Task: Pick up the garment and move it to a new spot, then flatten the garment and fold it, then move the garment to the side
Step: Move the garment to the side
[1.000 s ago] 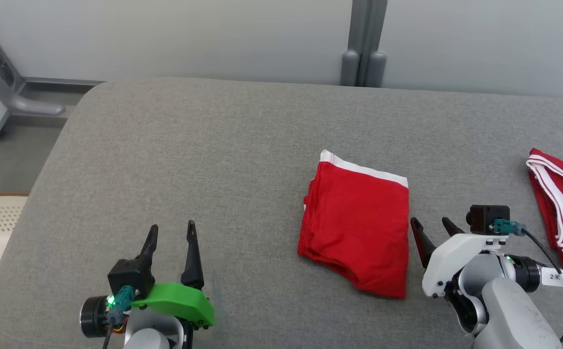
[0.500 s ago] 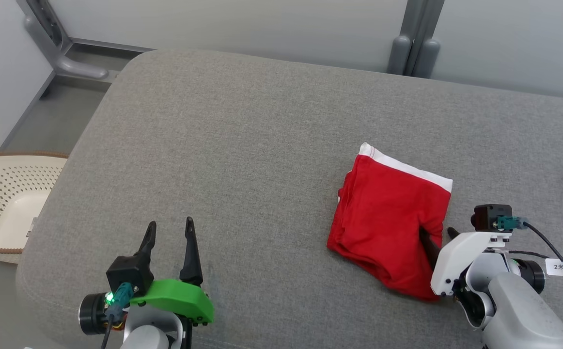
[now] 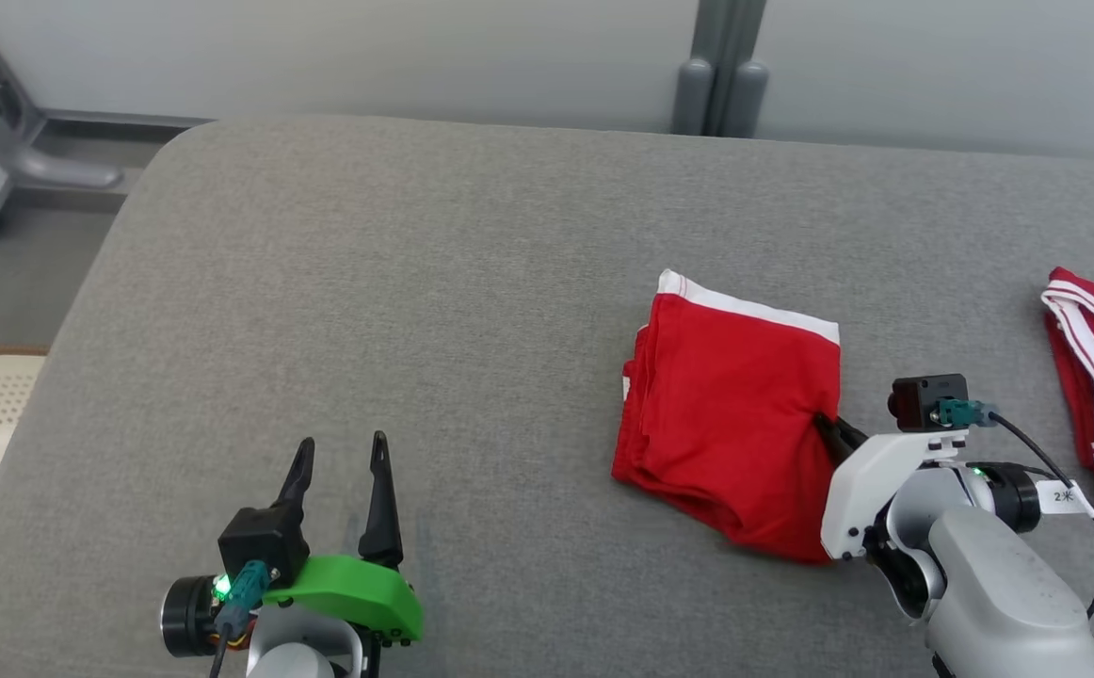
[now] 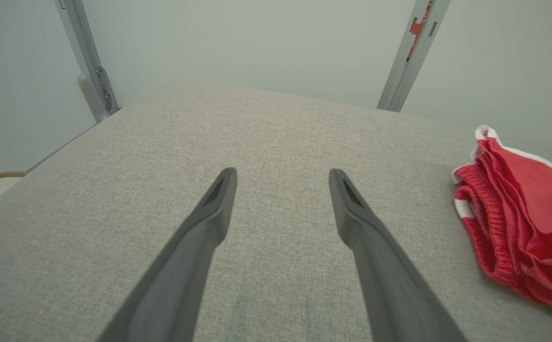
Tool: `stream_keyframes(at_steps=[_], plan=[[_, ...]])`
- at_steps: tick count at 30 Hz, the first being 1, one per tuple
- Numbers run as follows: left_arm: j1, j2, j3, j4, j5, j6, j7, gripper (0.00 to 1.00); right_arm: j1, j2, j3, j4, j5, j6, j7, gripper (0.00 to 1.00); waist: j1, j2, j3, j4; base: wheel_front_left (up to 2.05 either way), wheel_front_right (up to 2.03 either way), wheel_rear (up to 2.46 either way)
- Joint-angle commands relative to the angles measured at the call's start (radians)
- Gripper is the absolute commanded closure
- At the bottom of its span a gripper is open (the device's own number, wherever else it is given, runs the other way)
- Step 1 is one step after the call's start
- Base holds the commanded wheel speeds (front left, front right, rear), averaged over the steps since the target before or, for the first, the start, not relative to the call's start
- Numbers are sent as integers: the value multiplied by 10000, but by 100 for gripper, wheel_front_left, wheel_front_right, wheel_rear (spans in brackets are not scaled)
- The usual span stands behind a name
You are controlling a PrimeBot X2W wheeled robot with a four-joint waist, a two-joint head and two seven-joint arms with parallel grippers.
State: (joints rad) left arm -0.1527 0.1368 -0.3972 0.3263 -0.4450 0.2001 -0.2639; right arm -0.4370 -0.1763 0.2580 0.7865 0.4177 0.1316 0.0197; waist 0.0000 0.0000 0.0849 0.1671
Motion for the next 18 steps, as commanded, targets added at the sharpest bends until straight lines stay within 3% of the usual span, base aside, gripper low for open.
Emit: stream_keyframes(at_steps=[1, 11, 18], plan=[[126, -41, -48, -73, 28, -45, -1, 0, -48, -168, 98, -110, -30, -21, -108, 100, 0, 0, -98, -1108, 0, 0, 0], [-324, -22, -332, -457, 211, -87, 89, 0, -236, -801, 443, -1400, -201, -21, -135, 100, 0, 0, 516, -4025, 0, 0, 0], [-734, 105, -464, -739, 396, -90, 288, 0, -300, -788, 364, -2023, -351, -19, -31, 100, 0, 0, 949, -4977, 0, 0, 0]])
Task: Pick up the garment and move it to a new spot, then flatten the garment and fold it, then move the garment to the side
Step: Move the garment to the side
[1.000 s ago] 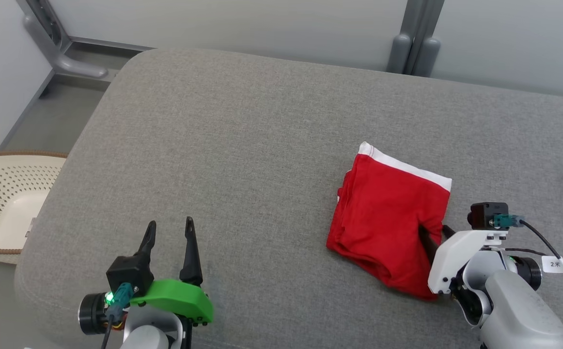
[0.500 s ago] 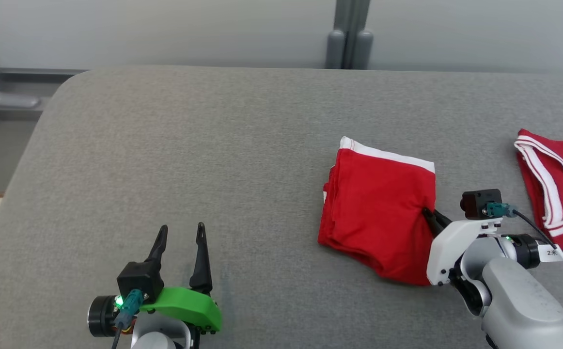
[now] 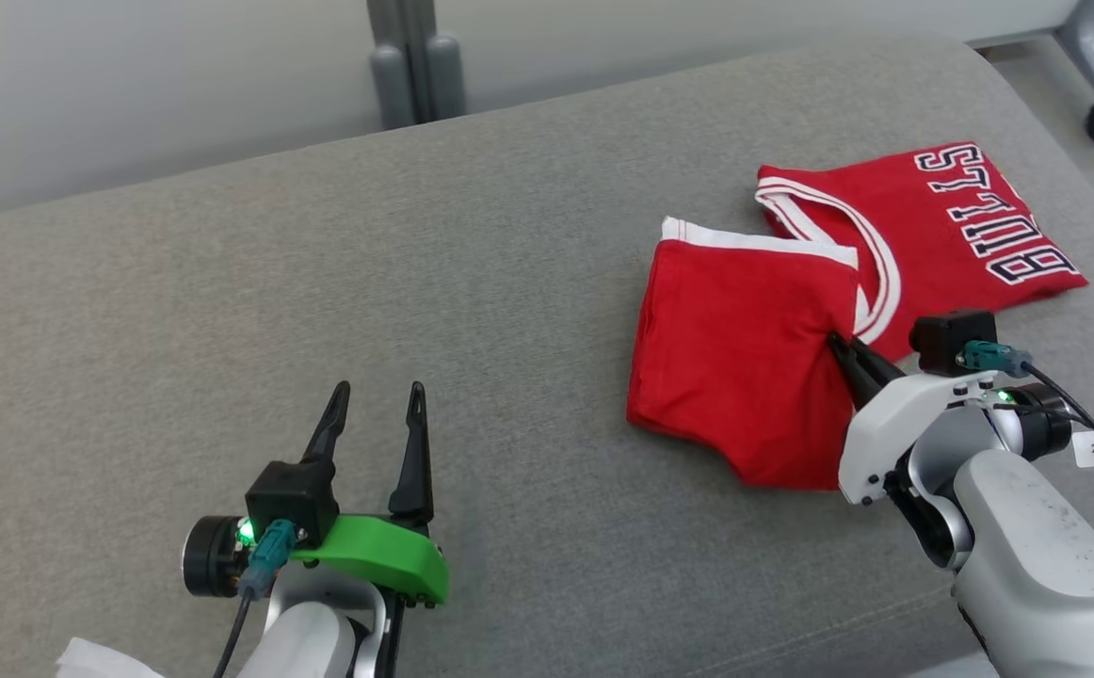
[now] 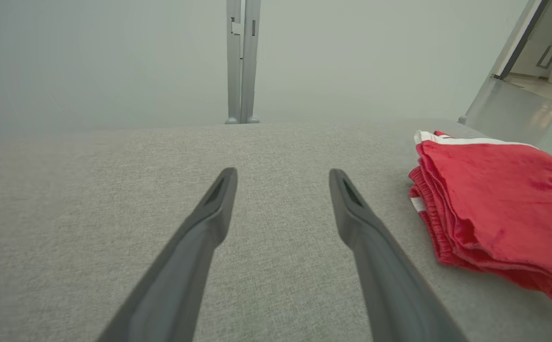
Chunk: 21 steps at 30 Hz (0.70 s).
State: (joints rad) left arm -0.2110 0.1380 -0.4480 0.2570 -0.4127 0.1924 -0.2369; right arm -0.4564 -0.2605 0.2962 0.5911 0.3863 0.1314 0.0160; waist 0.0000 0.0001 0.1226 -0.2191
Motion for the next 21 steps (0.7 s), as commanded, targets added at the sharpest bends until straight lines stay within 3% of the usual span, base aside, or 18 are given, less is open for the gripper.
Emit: stream_keyframes(at_steps=[1, 11, 21], plan=[[-168, 108, 35, -67, 83, -6, 30, 0, -106, 68, -37, -103, -44, -17, 24, 100, 0, -1, 589, -1147, 0, 0, 0], [-165, 232, 34, -201, 51, 123, 80, 0, -523, -313, -17, -270, -337, -19, 232, 100, 0, -1, 623, -590, 0, 0, 0], [-323, 282, 50, -352, 52, 193, 41, 0, -1893, -2081, 454, 61, -320, -19, 1055, 100, 0, -1, 929, 539, 0, 0, 0]])
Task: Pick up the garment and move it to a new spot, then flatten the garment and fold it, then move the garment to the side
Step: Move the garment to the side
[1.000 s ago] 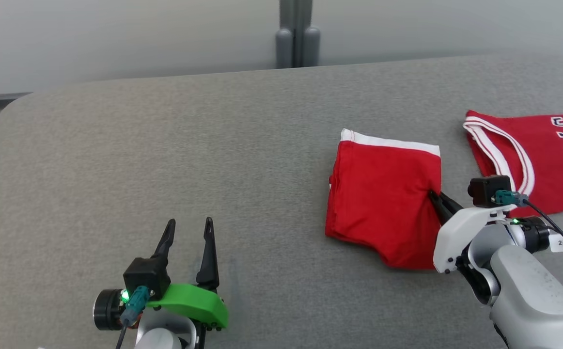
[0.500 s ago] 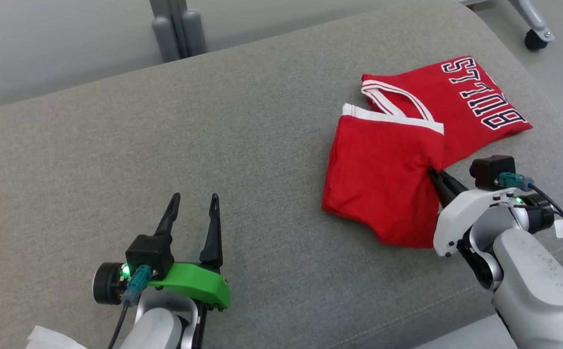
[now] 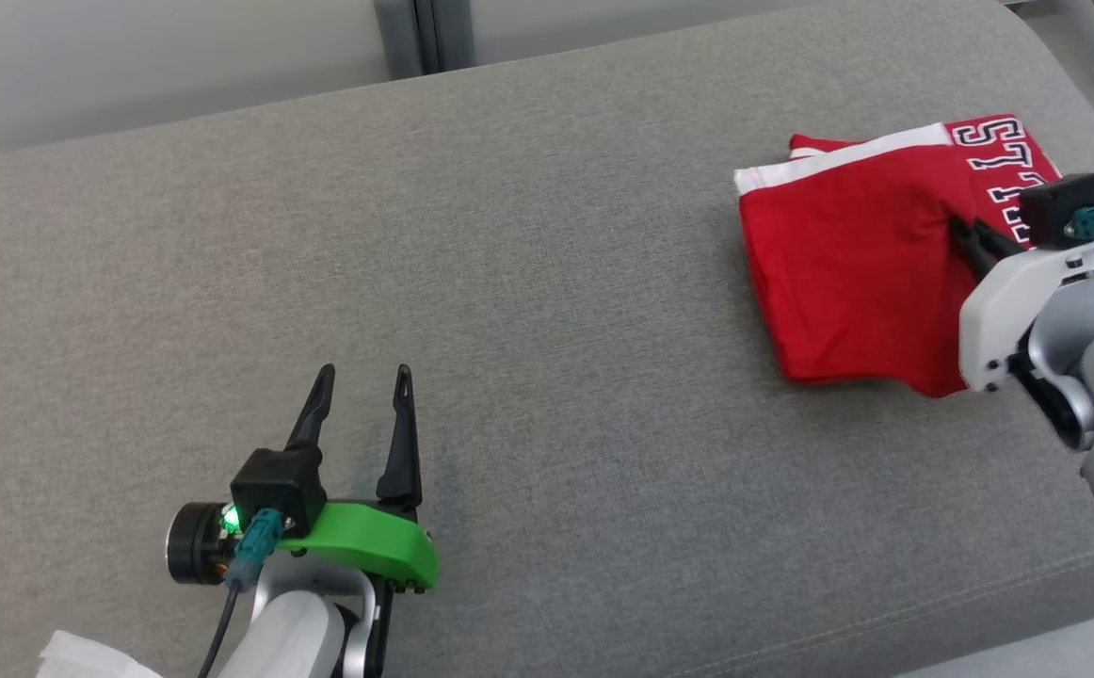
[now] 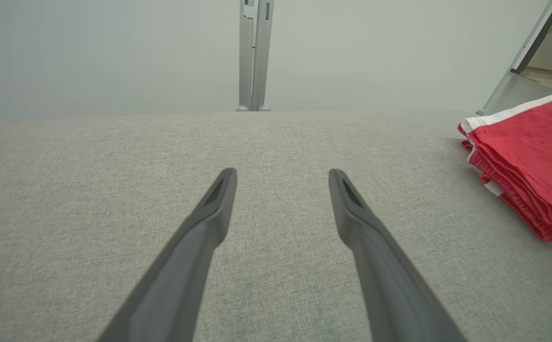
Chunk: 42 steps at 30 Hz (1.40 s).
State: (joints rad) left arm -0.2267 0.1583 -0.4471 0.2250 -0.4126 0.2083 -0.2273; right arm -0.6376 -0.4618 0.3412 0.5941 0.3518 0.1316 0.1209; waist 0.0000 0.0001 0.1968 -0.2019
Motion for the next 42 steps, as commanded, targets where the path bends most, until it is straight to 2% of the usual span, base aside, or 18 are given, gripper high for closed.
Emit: stream_keyframes(at_steps=[1, 10, 14, 21, 32, 33, 34, 42], plan=[[-201, 82, 19, -53, 70, 30, -47, 0, -258, -327, 39, 156, 54, -21, 101, 100, 0, -1, 261, 502, 0, 0, 0], [-435, 202, -130, -222, 214, 21, 60, 0, -1379, -2087, 512, 1341, -235, -21, 365, 100, 0, -1, 939, 1349, 0, 0, 0], [-556, 311, -143, -348, 250, 58, 99, 0, -1871, -2303, 410, 2059, -399, -21, 229, 100, 0, -1, 1244, 1574, 0, 0, 0], [-626, 416, -142, -507, 264, 115, 173, 0, -2361, -2016, 41, 3331, -681, -21, -172, 100, 0, -1, 1537, 1661, 0, 0, 0], [-661, 559, -144, -591, 207, 200, 216, 0, -2631, -1293, -908, 5000, -1330, -21, -870, 100, 0, -1, 1508, 1314, 0, 0, 0], [-650, 572, -144, -589, 201, 212, 216, 0, -2635, -1231, -952, 5084, -1420, -21, -976, 52, 0, -1, 1489, 1281, 0, 0, 0], [-637, 581, -160, -586, 194, 211, 231, 0, -2673, -1184, -1045, 5167, -1520, -21, -1180, 0, 0, -1, 1463, 1247, 0, 0, 0], [-460, 600, -193, -460, 91, 196, 252, 0, -2865, -656, -1390, 5561, -2008, -21, -1870, 0, 0, -1, 870, 1007, 0, 0, 0]])
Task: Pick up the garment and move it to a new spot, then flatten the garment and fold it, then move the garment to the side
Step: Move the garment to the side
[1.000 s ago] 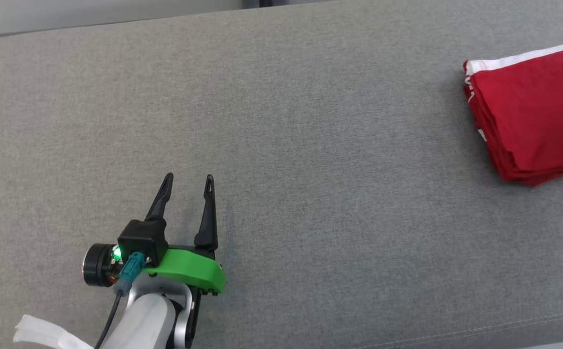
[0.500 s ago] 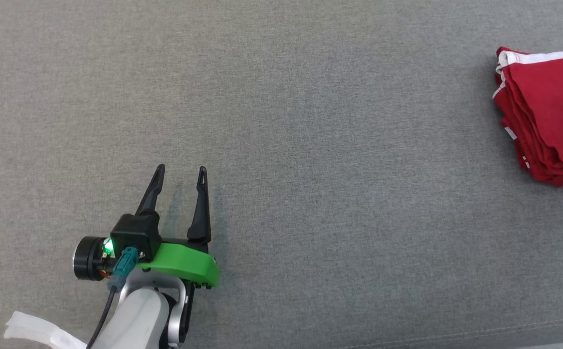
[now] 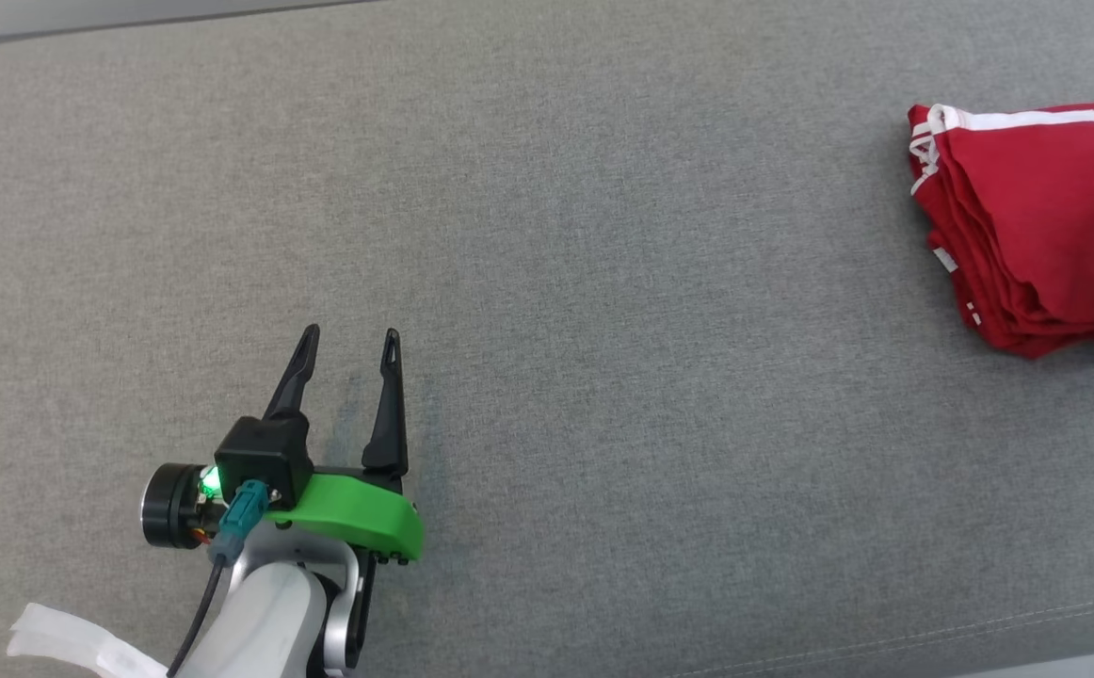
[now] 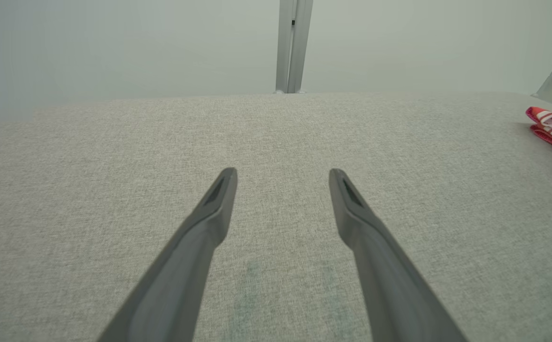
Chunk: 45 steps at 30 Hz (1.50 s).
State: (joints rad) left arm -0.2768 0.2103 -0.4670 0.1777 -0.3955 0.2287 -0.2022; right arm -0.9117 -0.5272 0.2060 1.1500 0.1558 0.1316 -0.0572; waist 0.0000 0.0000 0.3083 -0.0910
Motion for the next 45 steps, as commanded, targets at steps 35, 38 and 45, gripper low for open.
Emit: stream_keyframes(at_steps=[35, 38, 45], plan=[[1072, -703, 974, 2113, -1001, -361, -629, 0, 4951, 4271, -1222, -4575, 136, -21, -2073, 0, 0, 0, -3499, 644, 0, 0, 0], [1240, -784, 948, 2012, -920, -374, -634, 0, 5776, 4500, -1519, -5361, -202, -21, -2068, 0, 0, 0, -3549, 711, 0, 0, 0], [1690, -859, 1035, 1698, -814, -394, -630, 0, 7467, 4752, -1698, -7257, -318, -21, -1600, 0, 0, 0, -3631, 763, 0, 0, 0]])
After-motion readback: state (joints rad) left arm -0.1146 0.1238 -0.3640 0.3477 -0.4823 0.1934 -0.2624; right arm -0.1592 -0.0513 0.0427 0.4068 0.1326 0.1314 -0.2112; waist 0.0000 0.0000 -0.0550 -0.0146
